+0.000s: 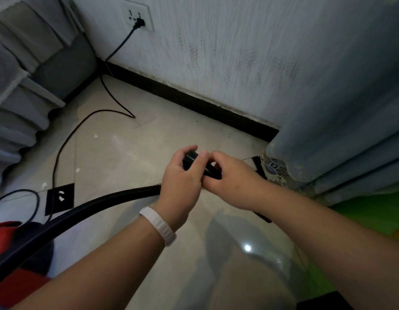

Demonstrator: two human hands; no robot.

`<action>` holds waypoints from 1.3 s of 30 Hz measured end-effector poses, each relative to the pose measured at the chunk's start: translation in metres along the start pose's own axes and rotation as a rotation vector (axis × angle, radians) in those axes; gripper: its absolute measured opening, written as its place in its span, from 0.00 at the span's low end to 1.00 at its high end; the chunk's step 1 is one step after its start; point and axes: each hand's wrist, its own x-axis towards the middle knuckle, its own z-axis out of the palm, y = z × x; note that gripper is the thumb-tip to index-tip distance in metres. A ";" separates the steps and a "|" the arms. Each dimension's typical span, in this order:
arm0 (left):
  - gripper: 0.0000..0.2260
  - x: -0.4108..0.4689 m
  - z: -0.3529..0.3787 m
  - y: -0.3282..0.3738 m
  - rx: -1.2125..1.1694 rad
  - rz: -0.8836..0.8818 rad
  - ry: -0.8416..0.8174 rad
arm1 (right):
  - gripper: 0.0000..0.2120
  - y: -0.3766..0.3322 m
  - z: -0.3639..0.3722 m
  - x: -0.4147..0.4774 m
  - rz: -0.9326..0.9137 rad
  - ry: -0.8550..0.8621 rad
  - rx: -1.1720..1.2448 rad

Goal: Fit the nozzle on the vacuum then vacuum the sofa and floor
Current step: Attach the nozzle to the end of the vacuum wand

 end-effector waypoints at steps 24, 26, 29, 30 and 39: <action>0.22 0.166 0.052 -0.198 1.139 0.569 -0.432 | 0.13 0.185 -0.006 0.019 0.283 0.157 -0.145; 0.15 0.173 0.061 -0.209 1.154 0.577 -0.434 | 0.12 0.194 -0.005 0.012 0.314 0.194 -0.065; 0.16 0.187 0.081 -0.223 1.218 0.633 -0.492 | 0.12 0.207 -0.003 0.003 0.363 0.222 0.026; 0.18 0.191 0.090 -0.227 1.243 0.657 -0.512 | 0.12 0.211 -0.002 0.000 0.368 0.235 0.039; 0.17 0.192 0.134 -0.245 1.444 0.582 -0.563 | 0.12 0.227 0.001 -0.021 0.347 0.310 0.082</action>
